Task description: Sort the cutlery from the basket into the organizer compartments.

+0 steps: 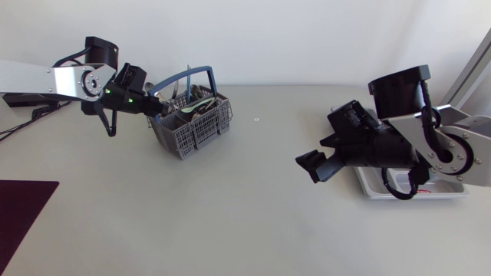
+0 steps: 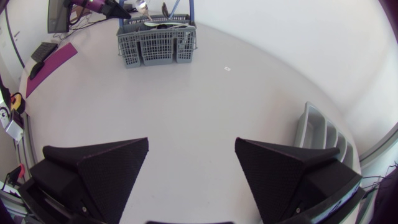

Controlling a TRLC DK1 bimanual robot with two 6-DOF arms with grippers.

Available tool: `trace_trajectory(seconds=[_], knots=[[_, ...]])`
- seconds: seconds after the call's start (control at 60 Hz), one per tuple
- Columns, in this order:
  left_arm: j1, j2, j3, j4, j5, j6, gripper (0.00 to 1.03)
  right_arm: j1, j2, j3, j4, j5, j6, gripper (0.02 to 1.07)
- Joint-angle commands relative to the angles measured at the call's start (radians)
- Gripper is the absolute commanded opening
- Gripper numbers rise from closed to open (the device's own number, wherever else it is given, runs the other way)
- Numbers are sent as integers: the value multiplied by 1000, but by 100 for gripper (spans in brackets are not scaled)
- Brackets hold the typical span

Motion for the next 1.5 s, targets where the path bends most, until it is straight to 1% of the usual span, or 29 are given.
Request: trace_trajectory(seconds=[0.0, 0.167, 0.233, 0.367, 0.517, 0.533, 0.567, 0.583, 0.6, 0.633, 0.75, 0.817, 0.933, 1.067, 1.133, 1.2, 1.233, 1.267, 1.317, 1.333, 1.35, 1.383, 1.45, 1.483], knots=[[25, -101, -89, -24, 65, -18, 4, 21, 16, 13, 14, 15, -21, 102], [34, -255, -244, -58, 82, 30, 4, 32, 11, 12, 13, 27, -21, 102], [32, -371, -361, -61, 82, 68, 4, 32, -1, 7, 11, 32, -21, 102], [15, -529, -509, -90, 103, 114, 4, 32, -13, -3, 10, 33, -21, 102], [-63, -689, -629, -139, 105, 142, 4, 42, -18, -13, 11, 50, -21, 102], [-69, -697, -632, -143, 105, 142, 5, 45, -18, -11, 13, 55, -21, 102], [-75, -713, -635, -153, 105, 143, 13, 52, -16, -11, 14, 61, -21, 102], [-78, -726, -637, -156, 105, 143, 23, 55, -16, -10, 14, 64, -21, 102], [-78, -732, -637, -159, 105, 143, 27, 58, -15, -8, 14, 67, -21, 102], [-78, -759, -638, -165, 105, 145, 40, 68, -12, -2, 16, 76, -19, 102], [-67, -801, -617, -220, 105, 160, 54, 73, 17, 20, 19, 79, -16, 102], [-49, -825, -606, -245, 105, 171, 57, 75, 40, 30, 22, 79, -15, 102], [-9, -881, -600, -288, 105, 211, 57, 75, 85, 53, 28, 79, -8, 102], [75, -885, -603, -331, 106, 277, 56, 84, 149, 95, 28, 78, -4, 101], [114, -867, -621, -331, 108, 315, 56, 88, 182, 119, 30, 76, -4, 97], [149, -842, -637, -329, 118, 350, 47, 93, 220, 147, 31, 68, 1, 96], [170, -824, -641, -329, 128, 364, 45, 98, 241, 162, 31, 68, 2, 96], [196, -812, -643, -331, 146, 375, 42, 104, 263, 176, 34, 68, 2, 93], [232, -808, -637, -354, 200, 390, 42, 110, 289, 191, 43, 68, 4, 91], [239, -810, -635, -367, 215, 398, 42, 111, 297, 196, 43, 68, 4, 91], [258, -819, -629, -393, 247, 419, 42, 114, 306, 202, 43, 68, 5, 91], [276, -835, -624, -416, 276, 438, 42, 121, 320, 210, 43, 68, 5, 91], [295, -855, -629, -415, 286, 442, 42, 128, 349, 227, 43, 68, 8, 91], [299, -845, -635, -403, 286, 444, 37, 130, 363, 237, 43, 68, 8, 91]])
